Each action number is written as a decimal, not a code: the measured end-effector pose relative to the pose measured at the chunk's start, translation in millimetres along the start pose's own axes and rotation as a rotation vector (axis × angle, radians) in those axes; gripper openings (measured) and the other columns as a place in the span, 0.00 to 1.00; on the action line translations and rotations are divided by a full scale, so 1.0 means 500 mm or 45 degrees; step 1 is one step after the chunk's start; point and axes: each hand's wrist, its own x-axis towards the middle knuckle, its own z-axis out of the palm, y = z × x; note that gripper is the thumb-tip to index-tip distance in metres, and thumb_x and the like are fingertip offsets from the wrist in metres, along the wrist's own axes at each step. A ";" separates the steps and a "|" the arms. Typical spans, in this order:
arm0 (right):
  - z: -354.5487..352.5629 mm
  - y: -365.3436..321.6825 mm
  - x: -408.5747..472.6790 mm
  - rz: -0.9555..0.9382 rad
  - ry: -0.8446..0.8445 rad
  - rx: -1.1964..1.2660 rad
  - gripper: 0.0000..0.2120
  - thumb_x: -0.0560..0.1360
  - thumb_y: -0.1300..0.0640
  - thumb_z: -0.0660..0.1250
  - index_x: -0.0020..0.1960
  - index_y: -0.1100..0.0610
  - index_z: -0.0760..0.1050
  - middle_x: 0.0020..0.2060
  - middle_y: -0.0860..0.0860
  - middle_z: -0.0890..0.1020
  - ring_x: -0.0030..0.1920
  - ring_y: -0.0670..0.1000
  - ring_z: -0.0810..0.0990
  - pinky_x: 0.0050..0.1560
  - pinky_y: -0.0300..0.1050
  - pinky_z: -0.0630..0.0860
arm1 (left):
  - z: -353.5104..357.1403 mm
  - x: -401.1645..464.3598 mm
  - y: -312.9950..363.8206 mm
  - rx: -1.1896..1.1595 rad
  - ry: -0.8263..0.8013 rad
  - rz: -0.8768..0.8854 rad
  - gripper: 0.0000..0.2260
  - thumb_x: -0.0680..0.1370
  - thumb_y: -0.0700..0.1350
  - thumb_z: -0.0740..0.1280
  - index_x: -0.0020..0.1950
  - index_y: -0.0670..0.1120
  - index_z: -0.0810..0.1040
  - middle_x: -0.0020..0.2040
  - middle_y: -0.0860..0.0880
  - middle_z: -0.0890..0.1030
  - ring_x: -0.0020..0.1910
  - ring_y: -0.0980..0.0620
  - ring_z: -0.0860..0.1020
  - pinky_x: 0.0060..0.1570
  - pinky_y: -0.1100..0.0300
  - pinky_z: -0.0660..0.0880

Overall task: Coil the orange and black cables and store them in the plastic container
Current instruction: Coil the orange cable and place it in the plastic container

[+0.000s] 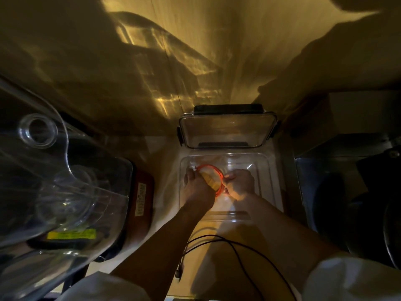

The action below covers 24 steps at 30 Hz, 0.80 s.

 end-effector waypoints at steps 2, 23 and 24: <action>0.004 0.010 0.006 -0.035 0.011 -0.045 0.17 0.68 0.69 0.72 0.28 0.49 0.80 0.32 0.54 0.84 0.40 0.59 0.85 0.45 0.61 0.83 | -0.002 0.000 -0.003 -0.009 0.004 -0.012 0.35 0.73 0.38 0.66 0.77 0.40 0.55 0.79 0.46 0.54 0.73 0.43 0.62 0.70 0.50 0.66; -0.075 0.007 -0.158 -0.530 -0.035 -0.021 0.13 0.69 0.61 0.74 0.31 0.46 0.78 0.30 0.45 0.81 0.34 0.52 0.82 0.40 0.46 0.78 | -0.051 -0.147 -0.075 -0.284 0.408 0.398 0.06 0.74 0.45 0.63 0.43 0.51 0.80 0.45 0.50 0.84 0.42 0.49 0.82 0.42 0.55 0.78; -0.083 0.014 -0.172 -0.568 -0.060 -0.015 0.13 0.70 0.60 0.73 0.32 0.45 0.78 0.31 0.45 0.81 0.35 0.52 0.82 0.41 0.47 0.79 | -0.053 -0.168 -0.087 -0.311 0.454 0.395 0.06 0.74 0.45 0.64 0.42 0.51 0.81 0.43 0.50 0.84 0.40 0.50 0.82 0.40 0.54 0.79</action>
